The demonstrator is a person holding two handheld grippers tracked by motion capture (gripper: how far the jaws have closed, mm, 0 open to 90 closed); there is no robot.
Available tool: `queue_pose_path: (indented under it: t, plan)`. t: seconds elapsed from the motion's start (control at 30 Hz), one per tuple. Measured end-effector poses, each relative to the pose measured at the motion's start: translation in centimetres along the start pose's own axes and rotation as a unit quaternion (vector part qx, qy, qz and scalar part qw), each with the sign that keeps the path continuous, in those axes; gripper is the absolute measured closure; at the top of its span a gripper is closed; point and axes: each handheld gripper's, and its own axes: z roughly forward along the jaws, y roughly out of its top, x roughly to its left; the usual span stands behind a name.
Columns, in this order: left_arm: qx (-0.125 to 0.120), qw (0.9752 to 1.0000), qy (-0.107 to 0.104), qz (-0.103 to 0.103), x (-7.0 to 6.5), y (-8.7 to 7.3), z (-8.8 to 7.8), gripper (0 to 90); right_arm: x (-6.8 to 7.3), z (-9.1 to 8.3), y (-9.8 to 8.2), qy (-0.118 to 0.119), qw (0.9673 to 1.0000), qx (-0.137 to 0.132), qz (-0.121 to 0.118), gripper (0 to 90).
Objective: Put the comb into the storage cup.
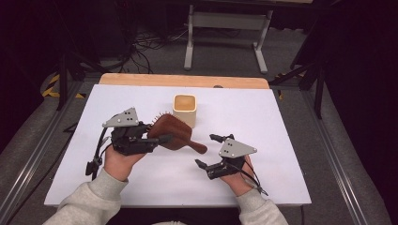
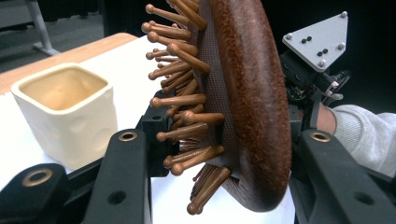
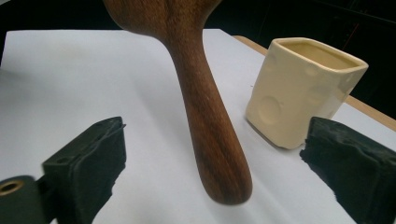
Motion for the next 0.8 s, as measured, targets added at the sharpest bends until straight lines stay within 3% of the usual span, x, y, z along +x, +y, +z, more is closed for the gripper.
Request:
queue_pose_path:
  t: [0.27, 0.4, 0.63, 0.8]
  plan:
    - [0.005, 0.9994, 0.018, 0.027, -0.1, 2.0, -0.6, 55.7, -0.6, -0.9, -0.2, -0.008, 0.9999, -0.004, 0.012, 5.2]
    - [0.001, 0.9994, 0.020, 0.028, 0.0, 2.6, -0.8, 55.7, -0.8, -1.4, -0.4, -0.012, 0.9998, -0.006, 0.017, 5.1]
    - [-0.008, 0.9981, 0.041, 0.046, 0.1, 4.0, -1.3, 55.7, -1.1, -2.1, -0.8, -0.019, 0.9995, -0.010, 0.025, 5.1]
    - [-0.013, 0.9975, 0.053, 0.043, 0.4, 4.6, -1.6, 55.5, -1.3, -2.2, -1.0, -0.023, 0.9993, -0.010, 0.027, 5.1]
